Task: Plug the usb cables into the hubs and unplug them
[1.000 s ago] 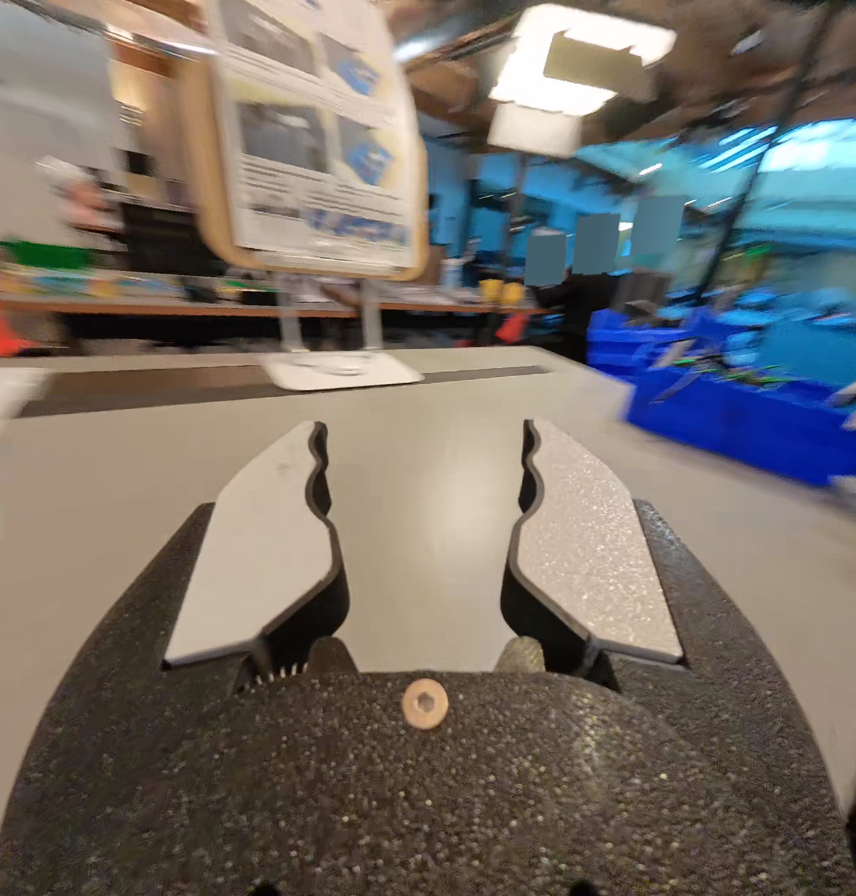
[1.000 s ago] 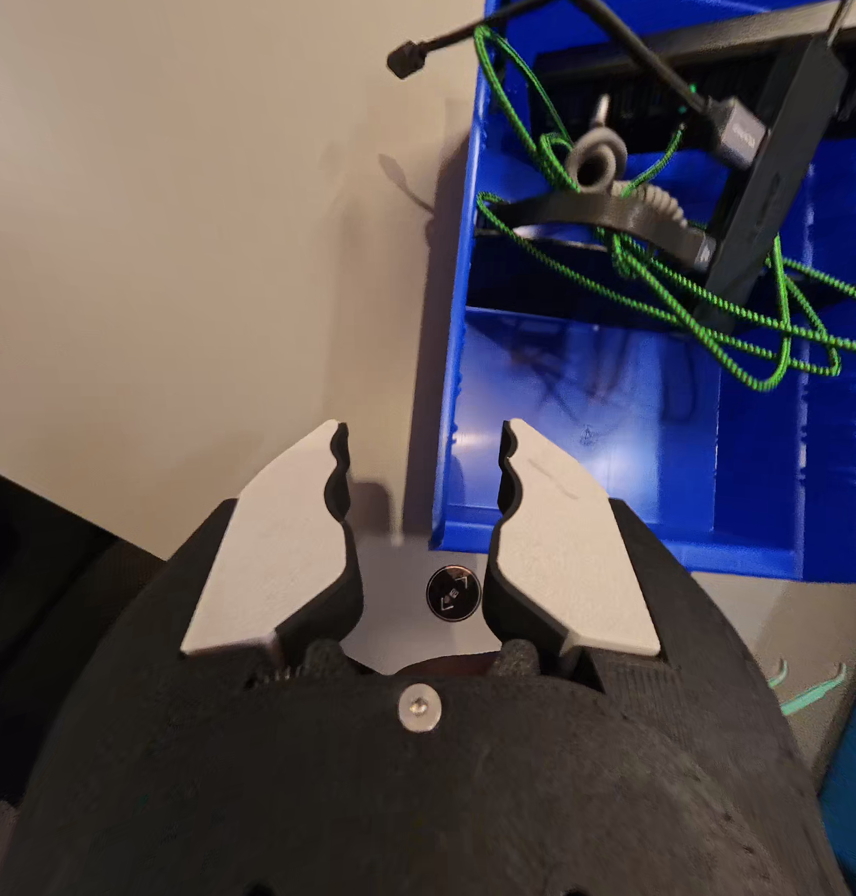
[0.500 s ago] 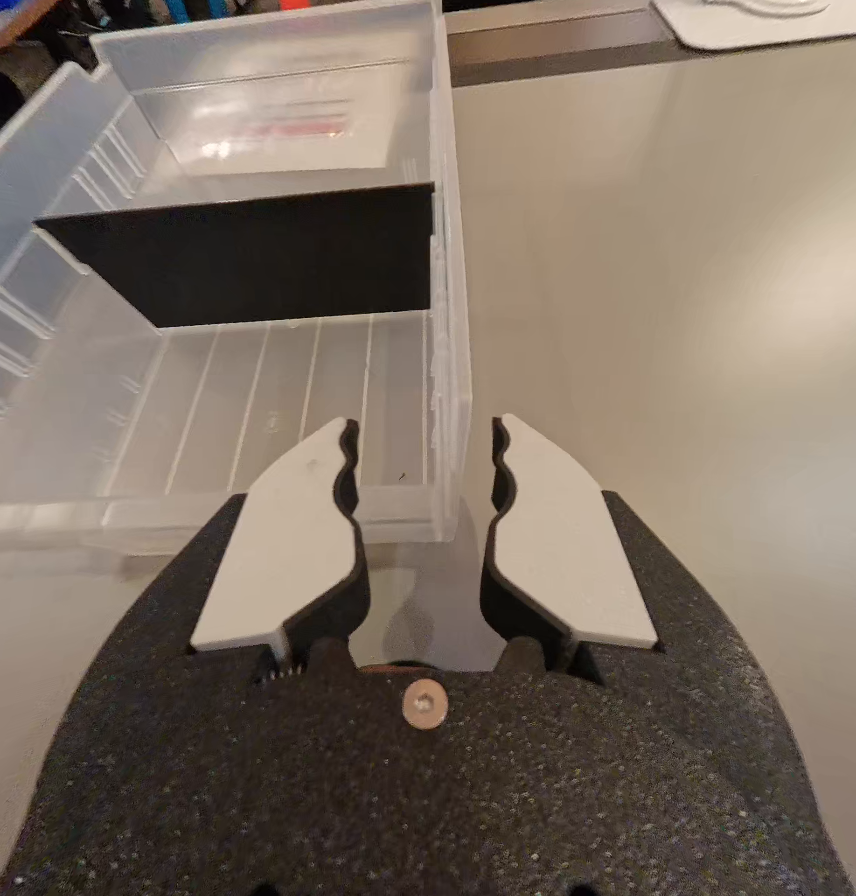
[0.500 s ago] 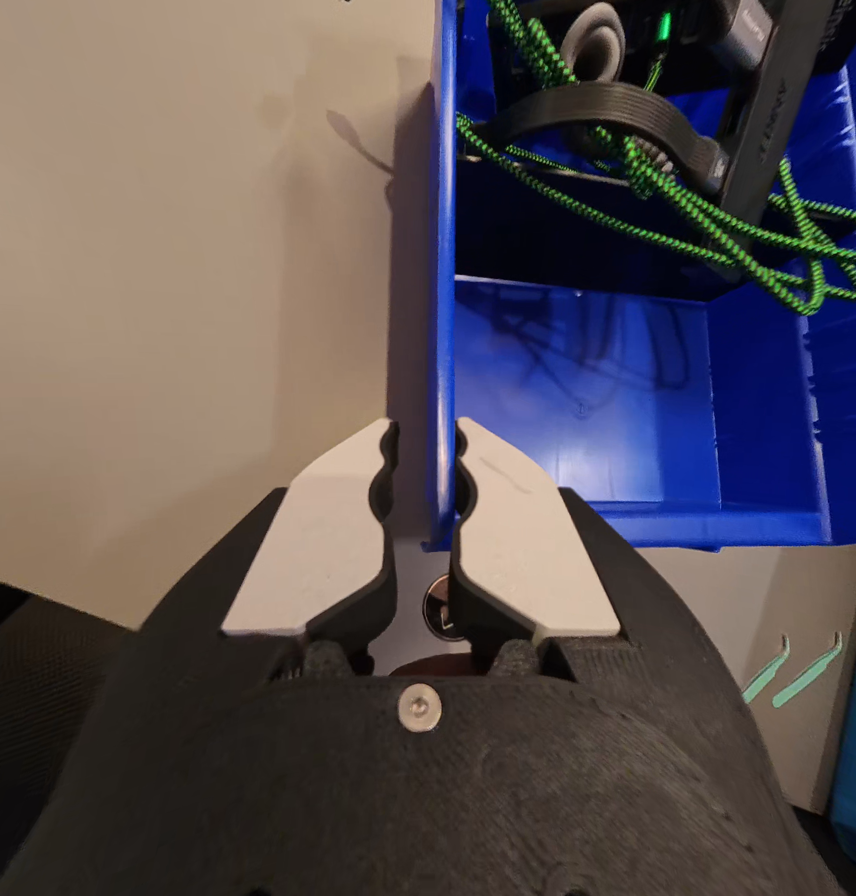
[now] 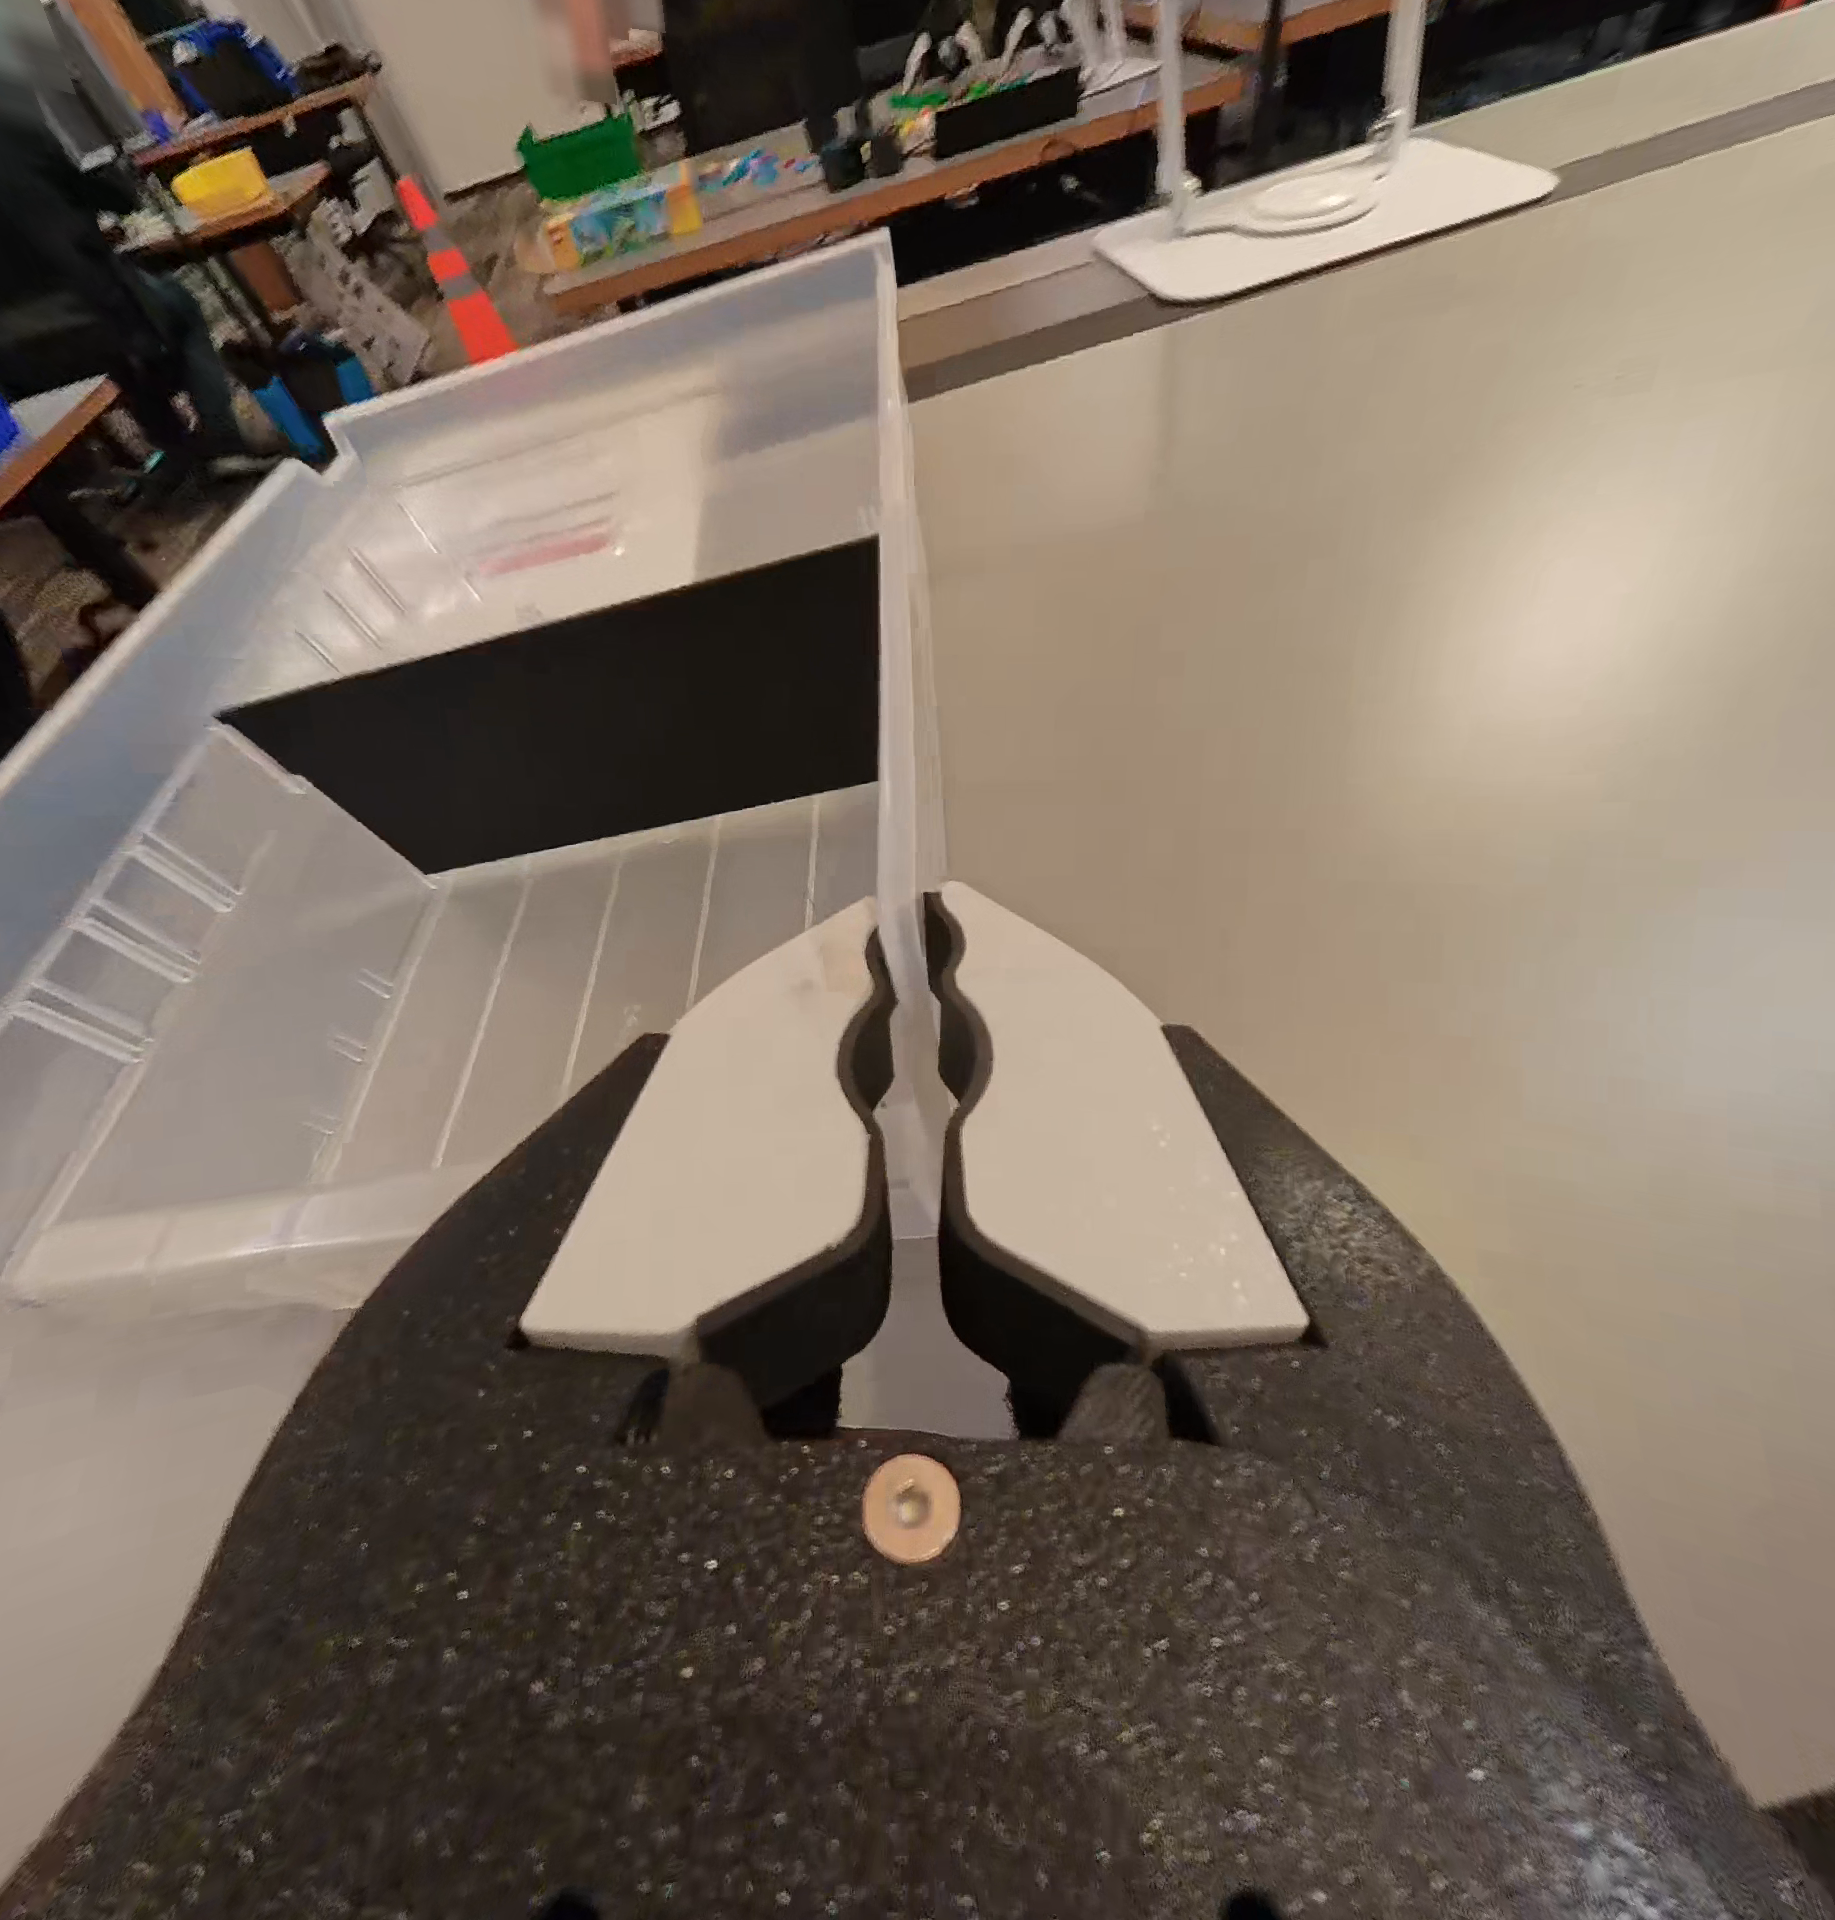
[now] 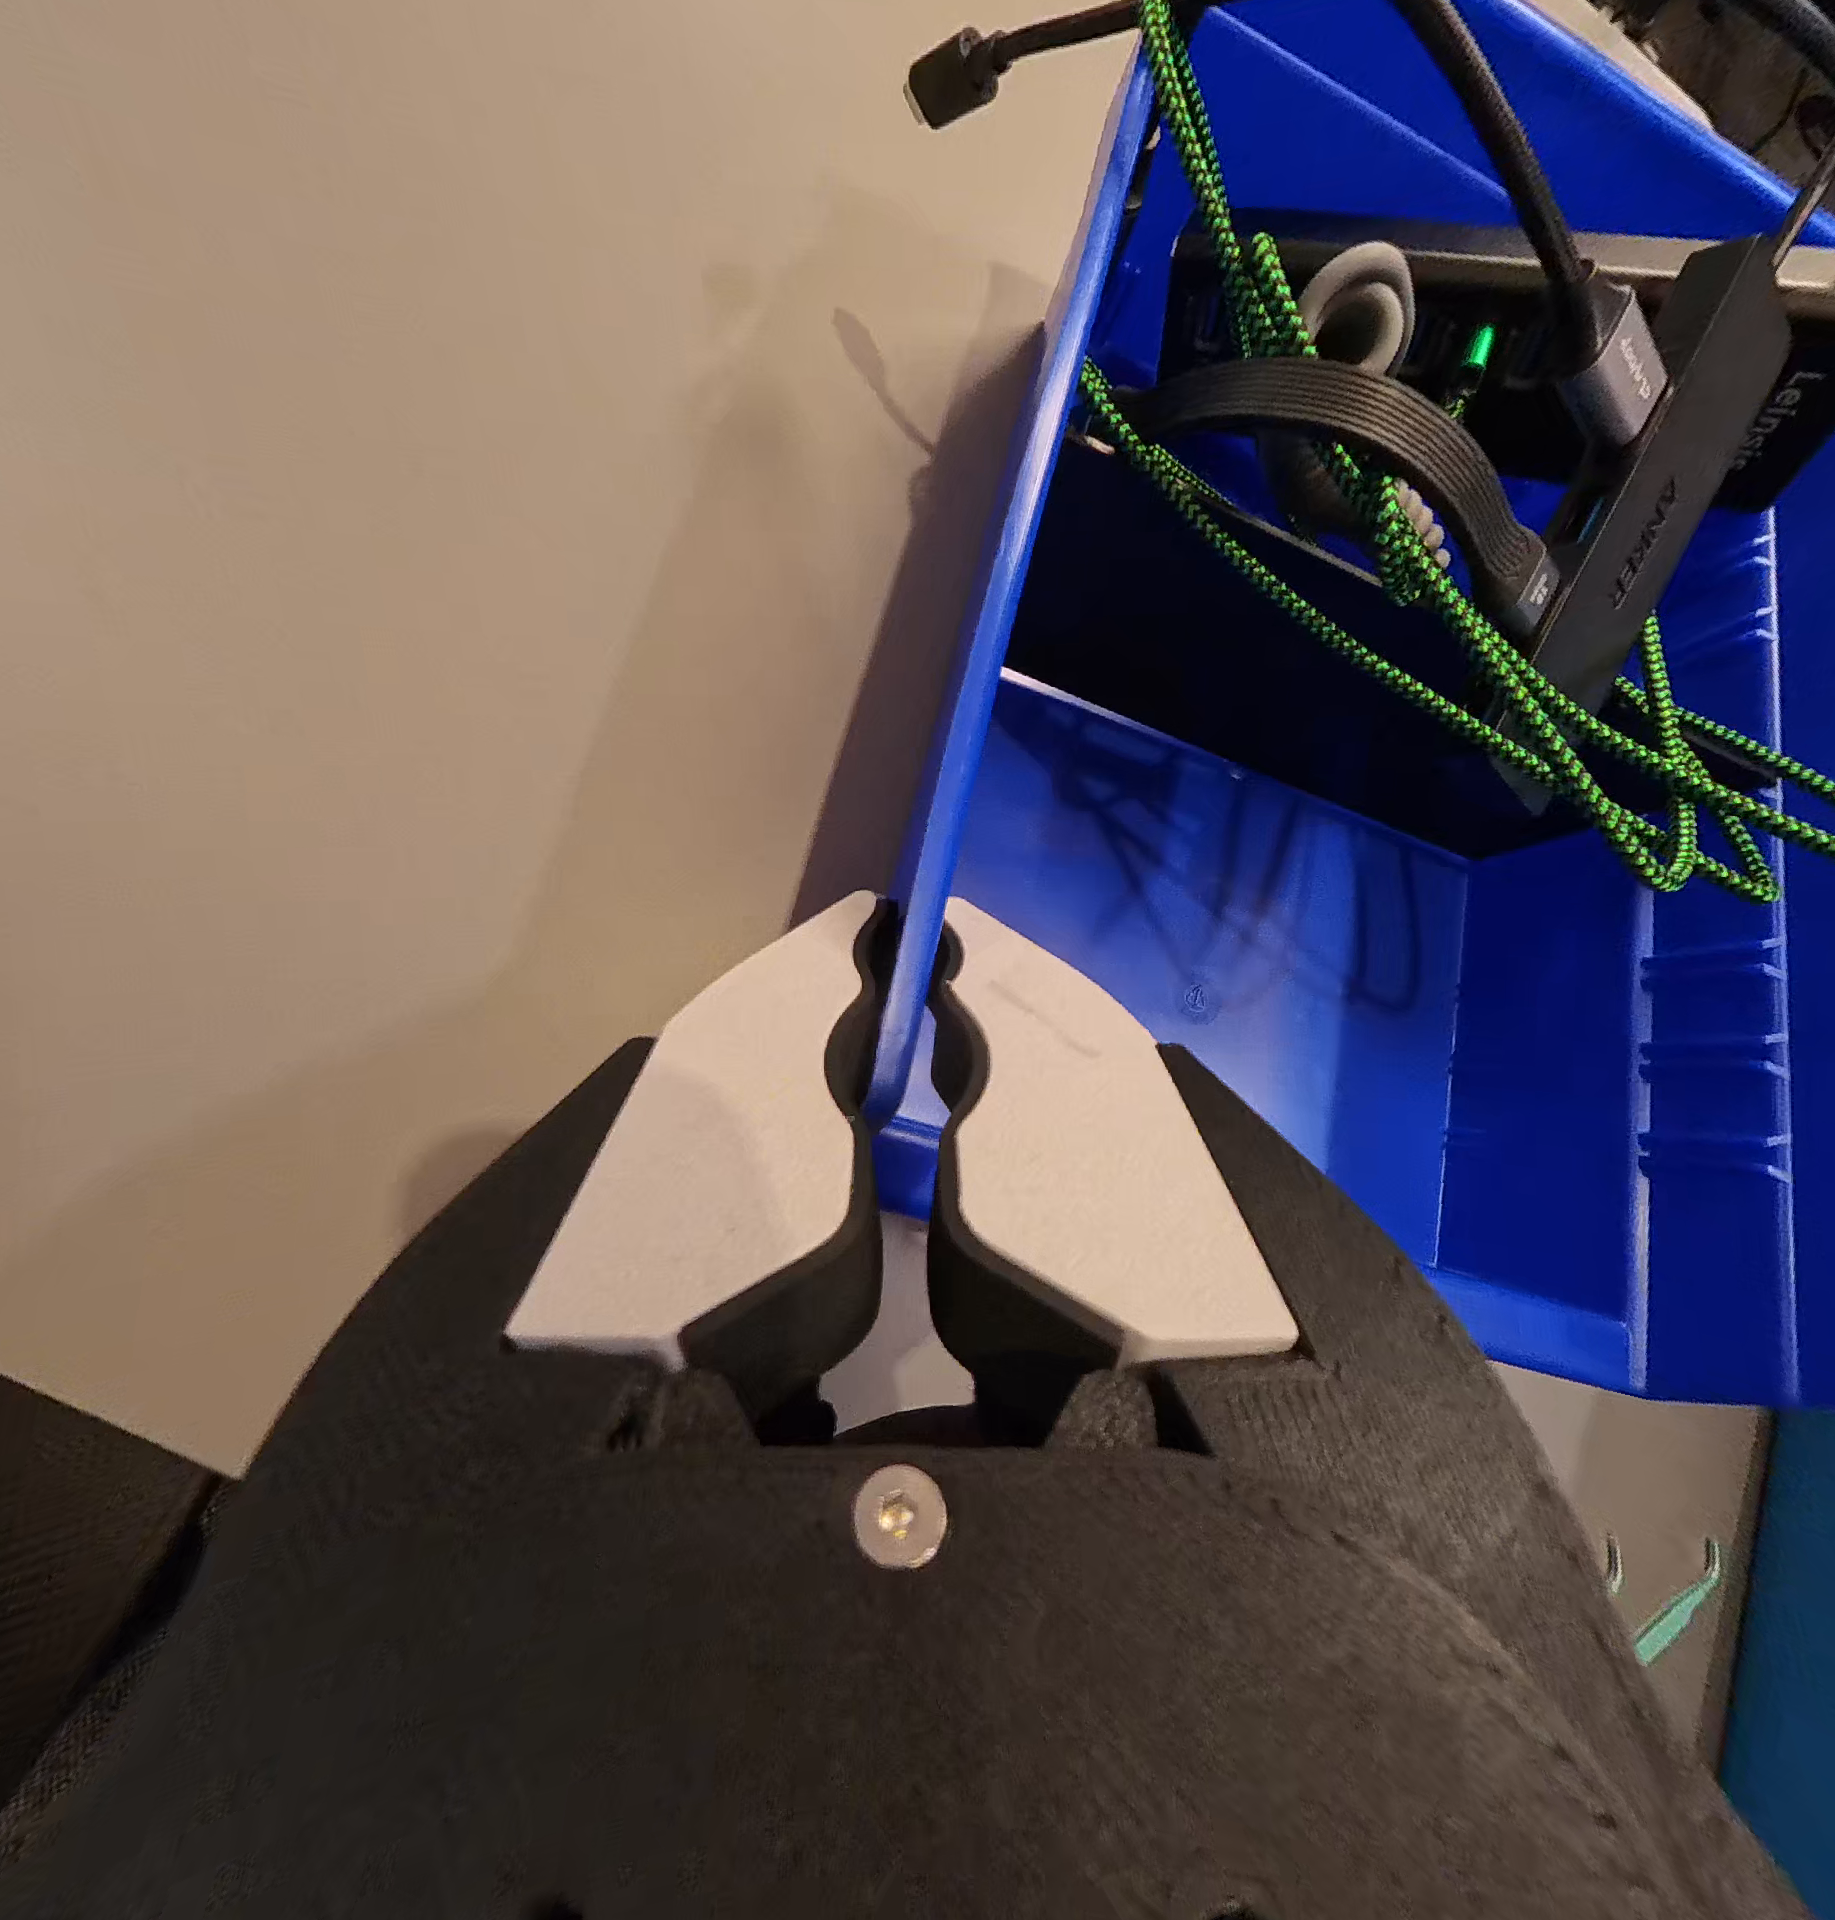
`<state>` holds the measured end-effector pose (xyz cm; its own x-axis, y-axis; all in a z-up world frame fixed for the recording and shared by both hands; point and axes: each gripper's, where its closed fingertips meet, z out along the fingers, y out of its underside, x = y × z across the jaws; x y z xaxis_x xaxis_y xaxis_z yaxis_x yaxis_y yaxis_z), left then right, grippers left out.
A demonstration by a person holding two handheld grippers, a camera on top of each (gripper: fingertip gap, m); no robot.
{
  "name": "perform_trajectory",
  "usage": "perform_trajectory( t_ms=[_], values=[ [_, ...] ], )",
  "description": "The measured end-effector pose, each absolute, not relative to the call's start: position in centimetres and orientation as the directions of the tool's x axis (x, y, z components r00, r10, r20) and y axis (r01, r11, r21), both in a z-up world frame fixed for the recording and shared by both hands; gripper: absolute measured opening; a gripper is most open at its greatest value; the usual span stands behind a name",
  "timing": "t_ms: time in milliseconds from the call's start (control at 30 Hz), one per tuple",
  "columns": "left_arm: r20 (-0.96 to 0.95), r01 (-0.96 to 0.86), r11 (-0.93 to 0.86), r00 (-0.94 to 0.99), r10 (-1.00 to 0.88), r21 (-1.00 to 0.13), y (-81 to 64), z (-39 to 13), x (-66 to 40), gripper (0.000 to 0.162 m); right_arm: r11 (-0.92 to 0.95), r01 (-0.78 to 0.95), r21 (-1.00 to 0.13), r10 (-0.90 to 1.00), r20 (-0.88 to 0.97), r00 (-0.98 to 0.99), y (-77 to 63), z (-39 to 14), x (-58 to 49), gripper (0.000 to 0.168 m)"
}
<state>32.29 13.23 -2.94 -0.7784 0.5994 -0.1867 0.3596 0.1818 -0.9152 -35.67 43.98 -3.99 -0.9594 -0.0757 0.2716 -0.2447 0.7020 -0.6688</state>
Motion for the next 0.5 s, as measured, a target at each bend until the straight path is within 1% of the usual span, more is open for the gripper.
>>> perform_trajectory(
  t_ms=[233,500],
  values=[
    [-0.235,0.396,0.033,-0.607,0.759,-0.918,16.6,-1.4,28.9,0.004,0.674,-0.277,-0.684,-0.13,0.259,-0.957,42.5,-3.9,-34.8,0.003],
    [-0.238,0.367,-0.125,-0.279,0.93,-0.922,22.2,-1.2,24.9,0.004,0.637,-0.358,-0.683,-0.258,0.248,-0.934,39.5,-3.9,-33.1,0.004]
  ],
)
